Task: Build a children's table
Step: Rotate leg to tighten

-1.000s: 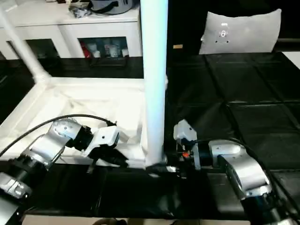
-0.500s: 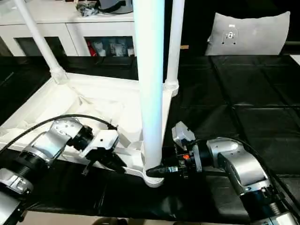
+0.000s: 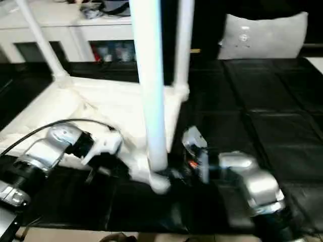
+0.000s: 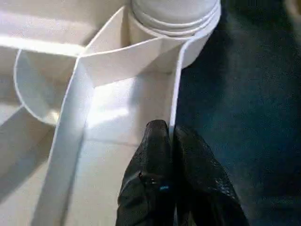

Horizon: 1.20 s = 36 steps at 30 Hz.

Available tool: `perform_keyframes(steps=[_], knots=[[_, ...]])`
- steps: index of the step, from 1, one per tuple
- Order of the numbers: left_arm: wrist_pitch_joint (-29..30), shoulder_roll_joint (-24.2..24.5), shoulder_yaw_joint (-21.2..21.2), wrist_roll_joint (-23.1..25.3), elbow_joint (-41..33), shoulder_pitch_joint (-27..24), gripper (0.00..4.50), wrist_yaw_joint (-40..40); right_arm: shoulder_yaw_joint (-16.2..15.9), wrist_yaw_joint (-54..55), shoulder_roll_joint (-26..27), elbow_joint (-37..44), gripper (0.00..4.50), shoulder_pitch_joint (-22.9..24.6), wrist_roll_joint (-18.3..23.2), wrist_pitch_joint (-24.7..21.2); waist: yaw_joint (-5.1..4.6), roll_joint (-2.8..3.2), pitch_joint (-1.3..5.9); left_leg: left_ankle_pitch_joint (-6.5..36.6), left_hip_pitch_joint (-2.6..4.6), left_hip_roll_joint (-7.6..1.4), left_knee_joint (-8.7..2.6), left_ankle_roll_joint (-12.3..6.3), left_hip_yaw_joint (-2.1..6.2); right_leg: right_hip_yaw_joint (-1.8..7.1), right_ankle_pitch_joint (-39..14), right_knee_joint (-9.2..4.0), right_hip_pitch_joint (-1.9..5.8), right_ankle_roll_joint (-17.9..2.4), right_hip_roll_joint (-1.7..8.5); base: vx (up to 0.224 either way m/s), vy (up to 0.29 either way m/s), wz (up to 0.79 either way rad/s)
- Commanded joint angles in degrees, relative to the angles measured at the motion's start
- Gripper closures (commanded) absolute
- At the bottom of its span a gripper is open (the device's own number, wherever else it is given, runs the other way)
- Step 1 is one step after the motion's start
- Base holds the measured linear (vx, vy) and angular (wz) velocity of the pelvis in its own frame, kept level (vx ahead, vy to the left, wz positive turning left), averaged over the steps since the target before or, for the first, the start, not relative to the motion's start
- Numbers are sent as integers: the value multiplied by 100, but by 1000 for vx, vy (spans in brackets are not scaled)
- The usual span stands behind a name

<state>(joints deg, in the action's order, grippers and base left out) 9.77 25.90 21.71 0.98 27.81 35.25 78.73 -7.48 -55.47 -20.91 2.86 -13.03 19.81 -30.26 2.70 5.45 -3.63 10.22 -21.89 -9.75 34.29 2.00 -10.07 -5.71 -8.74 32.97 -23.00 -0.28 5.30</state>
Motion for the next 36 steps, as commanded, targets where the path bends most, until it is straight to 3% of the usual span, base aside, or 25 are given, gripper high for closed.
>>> perform_keyframes(steps=[1,2,3,6,9,11,15,17,18,21,22,24,25,26,27,28,32,35,36], knots=[[477,-464,-157,-197,-453,-111,450,-610,-30,936,459,41,239,-19,-130,-273,-124,-67,186,2785,157,-261,-511,132,256,163,-4104,-659,131,-310,390,0,0,0],[477,-464,-157,-197,-453,-111,450,-610,-30,936,459,41,240,-19,-130,-273,-173,-67,182,2854,137,-262,-522,144,275,151,-4112,-660,145,-278,388,0,0,0],[742,-692,-265,-122,-567,-171,450,-1124,26,1497,747,-6,241,-71,-288,-274,-256,-36,166,3016,113,-265,-539,154,303,120,-4080,-668,167,-221,383,0,0,0],[1168,-1081,-394,-41,-737,-243,450,-1836,108,2216,1149,-75,241,-166,-505,-295,-462,-38,160,3179,69,-274,-567,131,349,60,-3801,-676,227,-260,398,0,0,0],[1483,-1580,-558,76,-771,-232,450,-2714,253,3102,1618,-261,242,-315,-799,-292,-594,-49,149,3040,82,-232,-523,43,320,49,-3795,-732,187,-322,418,0,0,0],[1648,-1887,-621,166,-795,-203,450,-3214,271,3564,1864,-350,243,-377,-1003,-230,-621,-65,170,2828,72,-231,-523,-24,300,60,-3639,-743,197,-353,409,0,0,0],[1806,-2193,-612,290,-856,-177,450,-3629,268,4049,2053,-457,243,-475,-1286,-151,-627,-54,170,2550,37,-243,-546,-172,274,110,-3233,-702,203,-477,390,0,0,0],[1811,-2169,-553,343,-889,-182,450,-3670,348,4044,2111,-493,243,-491,-1220,-37,-618,-54,190,2408,35,-253,-543,-222,255,141,-2953,-676,215,-559,395,0,0,0],[1775,-2102,-517,374,-886,-187,450,-3624,398,4021,2114,-476,190,-483,-1179,33,-612,-46,202,2262,9,-259,-551,-272,247,152,-2707,-647,243,-631,388,0,0,0],[1641,-1852,-447,421,-904,-224,450,-3396,501,3808,2093,-383,190,-422,-1027,183,-589,-41,234,1924,-8,-266,-538,-388,219,173,-2171,-590,279,-831,385,0,0,0],[1621,-1795,-438,425,-915,-236,450,-3343,521,3759,2079,-358,159,-402,-995,203,-589,-43,240,1803,-18,-266,-533,-433,208,177,-2013,-564,298,-897,385,0,0,0],[1580,-1706,-433,415,-928,-249,450,-3254,517,3649,2028,-315,148,-377,-956,242,-579,-42,257,1590,-28,-260,-516,-504,196,177,-1781,-535,323,-987,383,0,0,0],[1435,-1472,-398,381,-939,-280,450,-2945,519,3315,1825,-198,148,-299,-848,339,-561,-33,264,1528,-21,-265,-511,-572,190,175,-1747,-539,339,-989,383,0,0,0],[1304,-1348,-370,362,-934,-296,450,-2776,508,3134,1705,-148,149,-265,-792,389,-539,14,275,1470,-14,-265,-497,-590,194,177,-1675,-525,342,-1003,394,0,0,0],[1108,-1139,-320,316,-905,-327,450,-2443,500,2779,1451,-77,131,-205,-701,455,-543,-25,283,1318,-41,-267,-493,-640,189,171,-1484,-507,362,-1035,378,0,0,0],[1063,-1074,-307,302,-894,-336,450,-2342,500,2656,1365,-56,105,-184,-668,469,-514,-16,294,1229,-24,-271,-481,-687,183,170,-1396,-488,366,-1066,376,0,0,0],[454,-652,-181,151,-772,-374,450,-1521,445,1698,744,47,71,-31,-474,638,-401,45,352,882,17,-286,-434,-806,170,172,-968,-430,367,-1220,371,0,0,0],[223,-462,-65,132,-676,-357,450,-1147,444,1220,453,44,58,11,-380,657,-297,59,357,843,57,-321,-442,-828,162,178,-840,-390,345,-1299,348,0,0,0],[200,-443,-50,137,-665,-354,450,-1114,443,1173,426,43,45,14,-370,657,-253,34,353,931,63,-329,-449,-805,159,184,-943,-389,346,-1312,354,0,0,0]])
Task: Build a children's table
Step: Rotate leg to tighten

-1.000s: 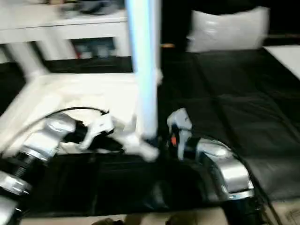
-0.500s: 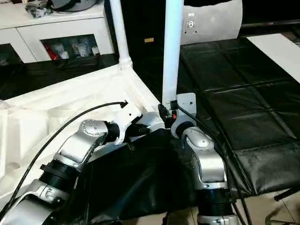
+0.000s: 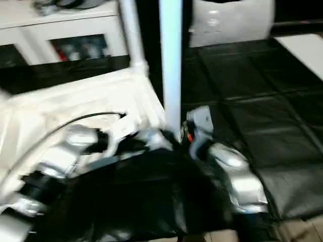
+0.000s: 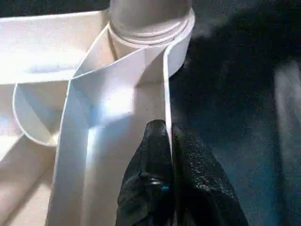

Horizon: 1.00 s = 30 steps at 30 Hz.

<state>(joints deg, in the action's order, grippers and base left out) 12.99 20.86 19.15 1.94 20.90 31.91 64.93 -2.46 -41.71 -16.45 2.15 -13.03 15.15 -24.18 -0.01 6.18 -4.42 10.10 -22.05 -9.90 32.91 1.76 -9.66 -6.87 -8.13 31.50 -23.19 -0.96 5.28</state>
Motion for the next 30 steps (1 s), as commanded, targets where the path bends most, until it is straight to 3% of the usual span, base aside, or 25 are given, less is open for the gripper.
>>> perform_keyframes(steps=[1,4,8,9,11,12,13,16,18,21,30], knots=[[-302,159,281,36,97,4,450,466,-81,-441,-172,103,35,26,157,55,74,-39,432,1045,87,-319,-318,-723,113,304,-1160,-248,366,-1220,362,0,0,0],[-697,349,369,-123,329,126,450,1150,-307,-1462,-763,126,27,83,357,124,179,-85,431,1257,108,-335,-322,-585,84,332,-1474,-264,345,-1157,369,0,0,0],[-922,381,421,-188,588,297,450,1557,-512,-2154,-1118,162,27,104,506,114,290,-97,411,1458,117,-322,-311,-476,73,346,-2053,-306,329,-1023,395,0,0,0],[-989,389,444,-215,634,333,450,1693,-559,-2305,-1183,153,27,96,519,132,293,-207,423,1434,104,-322,-309,-473,70,343,-2113,-320,337,-1003,392,0,0,0],[-1055,427,509,-268,674,380,450,1993,-631,-2594,-1295,96,27,56,544,147,334,-146,420,1385,100,-334,-307,-462,81,349,-2215,-304,320,-977,407,0,0,0],[-1095,460,563,-280,666,394,450,2149,-661,-2736,-1347,52,27,16,571,124,349,-174,417,1423,106,-345,-309,-451,86,353,-2300,-310,314,-956,407,0,0,0],[-1203,499,636,-303,703,421,450,2353,-707,-2932,-1434,-20,62,-41,631,107,364,-197,420,1462,128,-347,-306,-444,77,357,-2352,-320,295,-953,401,0,0,0],[-1262,559,745,-397,662,412,450,2639,-788,-3192,-1554,-90,67,-128,720,38,393,-187,428,1422,128,-359,-309,-430,76,373,-2299,-294,283,-975,401,0,0,0],[-1257,577,778,-434,641,406,450,2699,-809,-3249,-1580,-103,97,-150,739,10,419,-194,425,1477,137,-363,-305,-406,72,387,-2318,-287,271,-1007,398,0,0,0],[-1333,670,1005,-528,604,428,450,2757,-882,-3457,-1658,-148,113,-227,778,-70,505,-229,438,1480,139,-359,-295,-361,68,412,-2318,-255,261,-1041,398,0,0,0],[-1537,653,1200,-542,732,545,450,2757,-1116,-3856,-1775,-135,194,-304,913,-333,544,-263,448,1445,129,-350,-283,-302,68,419,-2551,-269,274,-940,406,0,0,0]])
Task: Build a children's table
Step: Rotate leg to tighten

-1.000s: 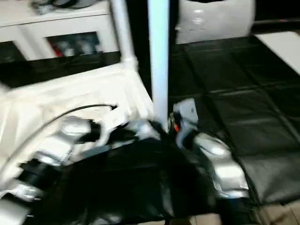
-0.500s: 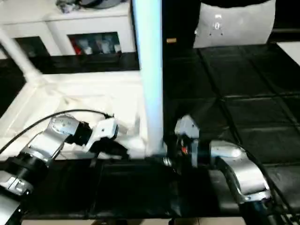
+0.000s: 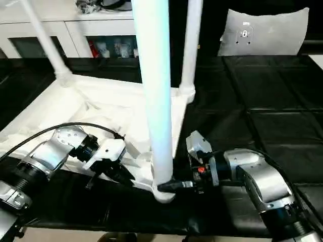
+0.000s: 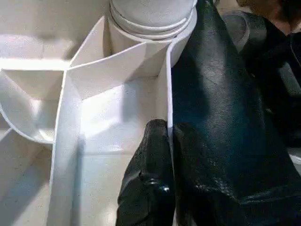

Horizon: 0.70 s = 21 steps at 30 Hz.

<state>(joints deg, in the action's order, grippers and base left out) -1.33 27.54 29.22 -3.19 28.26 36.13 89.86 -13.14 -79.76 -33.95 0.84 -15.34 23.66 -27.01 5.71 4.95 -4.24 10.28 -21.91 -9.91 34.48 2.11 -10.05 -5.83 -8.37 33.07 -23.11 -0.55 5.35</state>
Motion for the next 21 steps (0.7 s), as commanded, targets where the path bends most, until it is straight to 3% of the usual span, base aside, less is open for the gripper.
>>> perform_keyframes(steps=[1,4,10,14,17,19,21], knots=[[-122,-11,211,-31,18,137,450,264,-68,-76,-42,7,199,-71,81,-99,-19,-136,433,1417,115,-343,-434,-334,106,313,-2566,-435,262,-952,401,0,0,0],[-178,-2,246,-34,91,168,450,264,-100,-115,-55,27,228,-70,119,-221,-15,-140,442,1453,121,-347,-440,-297,113,309,-2549,-436,262,-944,394,0,0,0],[11,-86,-12,70,108,108,450,121,8,153,96,143,235,-15,258,-456,-18,-139,444,1491,117,-343,-448,-252,115,309,-2440,-426,277,-985,391,0,0,0],[392,-119,-264,32,129,38,450,-527,184,926,465,138,236,106,137,-391,-48,-140,412,1719,147,-312,-449,-139,126,282,-3024,-500,247,-808,399,0,0,0],[802,-198,-547,14,98,-38,450,-1253,240,1843,848,9,237,144,-307,-170,-153,-130,358,1991,147,-271,-456,1,159,223,-3540,-566,221,-581,389,0,0,0],[1162,-355,-780,-6,-76,-121,450,-1798,321,2594,1206,-101,240,125,-585,-101,-300,-135,337,2322,169,-234,-452,83,199,135,-3963,-650,220,-325,375,0,0,0],[1442,-495,-906,17,-249,-182,450,-2133,378,3028,1427,-158,241,103,-710,-115,-433,-114,332,2567,173,-242,-459,112,232,94,-3999,-664,227,-271,378,0,0,0]])
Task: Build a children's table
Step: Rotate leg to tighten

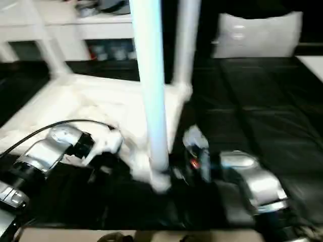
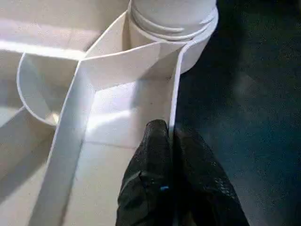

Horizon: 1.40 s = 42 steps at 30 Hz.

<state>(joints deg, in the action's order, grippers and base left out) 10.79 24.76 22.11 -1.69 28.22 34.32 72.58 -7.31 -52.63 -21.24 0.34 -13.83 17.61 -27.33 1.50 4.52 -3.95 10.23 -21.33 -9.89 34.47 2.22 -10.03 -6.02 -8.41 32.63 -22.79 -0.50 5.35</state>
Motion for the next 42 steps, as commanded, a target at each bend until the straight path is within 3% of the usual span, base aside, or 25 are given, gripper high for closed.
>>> perform_keyframes(steps=[1,3,6,7,8,9,10,11,13,16,17,18,22,25,28,30,32,33,34,38,42], knots=[[415,-325,-255,-90,-367,-46,450,-647,-130,692,359,-164,245,-81,-176,-109,-96,-31,287,2725,98,-243,-472,99,257,82,-3980,-642,205,-248,370,0,0,0],[672,-511,-324,-40,-502,-104,450,-1005,-44,1225,640,-235,246,-134,-296,-140,-204,-22,297,2827,97,-242,-484,69,281,45,-3835,-663,237,-246,371,0,0,0],[989,-833,-411,11,-618,-154,450,-1573,44,1929,1025,-325,250,-227,-476,-159,-345,-5,259,3074,165,-218,-461,53,282,-28,-3897,-741,188,-234,366,0,0,0],[1102,-956,-432,39,-669,-163,450,-1816,85,2192,1191,-360,251,-263,-541,-156,-374,26,259,3133,179,-211,-459,37,293,-65,-3935,-769,210,-190,370,0,0,0],[1102,-956,-432,39,-669,-163,450,-1816,85,2192,1191,-360,251,-263,-541,-156,-400,20,254,3170,179,-221,-472,38,297,-67,-3914,-778,213,-182,368,0,0,0],[1442,-1361,-540,136,-803,-167,450,-2477,233,2918,1657,-504,252,-397,-693,-146,-430,85,254,3232,178,-222,-483,68,314,-66,-3824,-755,223,-202,373,0,0,0],[1498,-1439,-553,152,-821,-159,450,-2583,234,3012,1720,-526,252,-419,-724,-148,-485,38,252,3290,185,-217,-476,91,320,-94,-3809,-787,201,-231,363,0,0,0],[1723,-1748,-598,215,-924,-126,450,-2987,161,3324,1909,-604,252,-486,-903,-182,-495,29,266,3253,175,-212,-476,91,327,-90,-3775,-763,236,-221,365,0,0,0],[1837,-1899,-587,251,-1026,-112,450,-3156,51,3458,1956,-656,252,-502,-1064,-138,-524,52,276,3110,127,-218,-502,12,324,-30,-3596,-728,262,-243,380,0,0,0],[1879,-1896,-524,292,-1126,-143,450,-3125,83,3433,1991,-649,252,-472,-994,-48,-541,41,309,2727,29,-212,-509,-132,306,53,-3209,-667,300,-406,407,0,0,0],[1882,-1876,-493,311,-1155,-153,450,-3101,122,3430,2010,-643,218,-461,-957,-8,-538,56,325,2556,10,-219,-511,-205,290,84,-2985,-640,304,-506,407,0,0,0],[1865,-1777,-424,338,-1203,-181,450,-3020,175,3411,1977,-638,185,-437,-954,78,-527,71,339,2379,13,-222,-497,-263,270,111,-2748,-615,297,-631,405,58,-22,3],[1766,-1477,-346,378,-1324,-264,450,-2633,271,3160,1815,-529,150,-338,-937,245,-496,62,353,1919,-51,-240,-485,-406,239,156,-2177,-507,352,-915,394,0,0,0],[1685,-1232,-326,341,-1350,-309,450,-2361,376,2857,1598,-411,132,-256,-800,396,-461,71,376,1698,-30,-246,-460,-468,220,166,-2034,-494,354,-972,389,0,0,0],[1362,-836,-254,317,-1287,-355,450,-1883,516,2239,1178,-236,100,-152,-532,528,-365,68,458,922,-88,-236,-376,-710,204,194,-1132,-349,404,-1169,383,0,0,0],[1077,-563,-183,279,-1187,-366,450,-1484,546,1666,788,-136,87,-82,-383,597,-300,58,462,642,-104,-236,-349,-893,191,187,-756,-308,387,-1265,360,0,0,0],[779,-318,-101,242,-1107,-360,450,-1075,549,1077,401,-84,57,-21,-270,656,-225,55,444,729,-71,-255,-356,-928,177,190,-984,-326,372,-1230,355,0,0,0],[768,-285,-95,233,-1101,-359,450,-1009,546,987,341,-85,49,-15,-260,668,-172,77,433,802,-35,-272,-363,-876,164,202,-1150,-333,344,-1233,355,0,0,0],[468,-131,-32,223,-994,-333,450,-680,437,500,13,-77,49,-5,-236,691,-155,78,429,852,-27,-278,-372,-837,166,197,-1205,-330,340,-1239,343,0,0,0],[164,98,132,224,-825,-254,450,-172,208,-425,-467,1,35,1,-17,680,-22,67,410,1261,33,-317,-406,-649,163,224,-1559,-350,302,-1192,339,0,0,0],[-181,207,254,131,-670,-182,450,335,56,-1091,-757,-15,35,-58,186,613,89,20,384,1456,31,-311,-418,-526,139,253,-2010,-377,298,-1099,370,0,0,0]])
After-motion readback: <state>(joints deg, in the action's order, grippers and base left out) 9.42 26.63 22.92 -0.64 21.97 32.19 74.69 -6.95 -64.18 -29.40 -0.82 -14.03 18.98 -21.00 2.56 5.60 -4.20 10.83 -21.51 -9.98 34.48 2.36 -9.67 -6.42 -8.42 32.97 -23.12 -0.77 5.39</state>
